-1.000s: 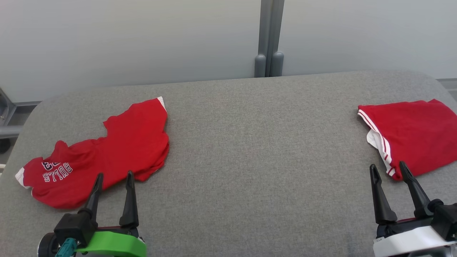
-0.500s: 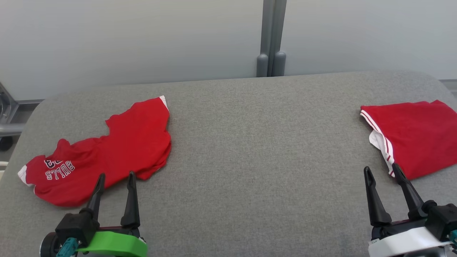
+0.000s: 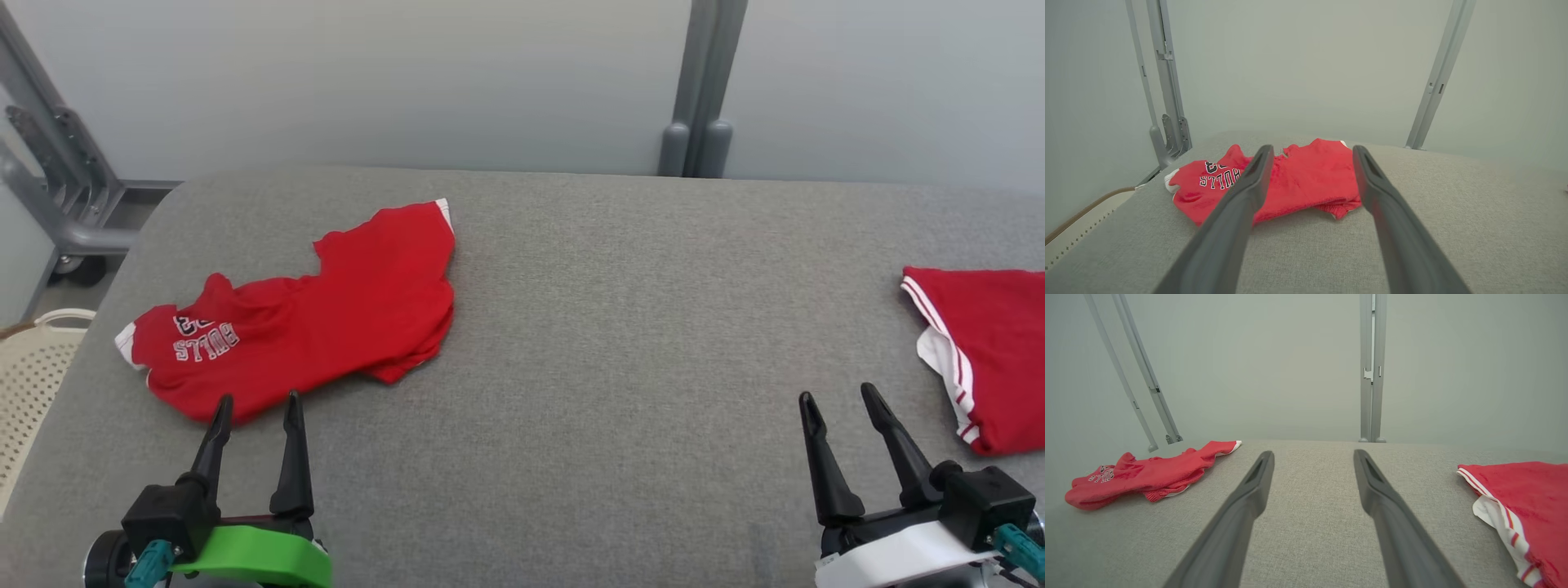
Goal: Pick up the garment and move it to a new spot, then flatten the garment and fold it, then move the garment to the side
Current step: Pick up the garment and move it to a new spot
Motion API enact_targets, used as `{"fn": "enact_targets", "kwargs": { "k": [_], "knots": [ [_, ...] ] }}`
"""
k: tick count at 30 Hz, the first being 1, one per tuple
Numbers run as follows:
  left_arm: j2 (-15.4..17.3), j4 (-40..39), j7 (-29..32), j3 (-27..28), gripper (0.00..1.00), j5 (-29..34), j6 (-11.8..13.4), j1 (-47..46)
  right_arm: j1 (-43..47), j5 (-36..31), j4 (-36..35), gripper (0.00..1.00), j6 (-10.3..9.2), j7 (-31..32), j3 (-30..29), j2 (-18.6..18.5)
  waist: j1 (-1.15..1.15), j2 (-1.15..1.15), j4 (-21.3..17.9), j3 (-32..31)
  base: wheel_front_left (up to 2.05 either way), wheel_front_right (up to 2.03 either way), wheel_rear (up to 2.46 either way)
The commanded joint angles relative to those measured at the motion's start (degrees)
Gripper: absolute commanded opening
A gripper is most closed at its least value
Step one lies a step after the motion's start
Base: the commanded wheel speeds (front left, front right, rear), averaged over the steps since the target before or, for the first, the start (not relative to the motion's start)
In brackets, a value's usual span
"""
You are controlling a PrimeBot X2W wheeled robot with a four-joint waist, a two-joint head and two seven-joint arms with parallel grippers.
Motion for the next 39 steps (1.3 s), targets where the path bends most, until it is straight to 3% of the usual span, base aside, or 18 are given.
{"fn": "enact_targets", "kwargs": {
  "k": [1, 13, 19, 32, 39],
  "knots": [
    [0.39, -0.13, 0.02, -0.12, 1.0, 0.44, 0.02, -0.77, -0.53, 0.3, 0.56, 1.0, -0.02, -0.23, 0.44, 0.17, 0.0, 0.0, 2.98, -0.11, 0.0, 0.0, 0.0],
    [0.96, 0.0, 0.64, -0.41, 1.0, -0.1, 0.46, -1.17, -2.03, 0.79, 2.88, 1.0, -0.02, -0.69, 5.23, 1.35, 0.0, 0.0, 9.85, -0.48, 0.0, 0.0, 0.0],
    [1.16, 0.03, 0.61, -0.45, 1.0, -0.14, 0.69, -1.06, -2.59, 0.91, 3.44, 1.0, -0.02, -0.75, 5.97, 1.52, 0.0, 0.0, 11.37, -0.72, 0.0, 0.0, 0.0],
    [1.67, 0.44, 3.64, 0.02, 1.0, -2.52, 0.31, -2.96, -3.44, 1.13, 3.69, 1.0, -0.02, -0.79, 7.11, 1.06, 0.0, 0.0, 10.27, -0.1, 0.0, 0.0, 0.0],
    [4.29, 1.53, 10.57, 0.82, 1.0, -4.41, -1.14, -9.34, -5.1, 0.71, 3.45, 1.0, -0.02, -0.8, 8.5, 0.72, 0.0, 0.0, 7.92, 2.53, 0.0, 0.0, 0.0]
  ]
}}
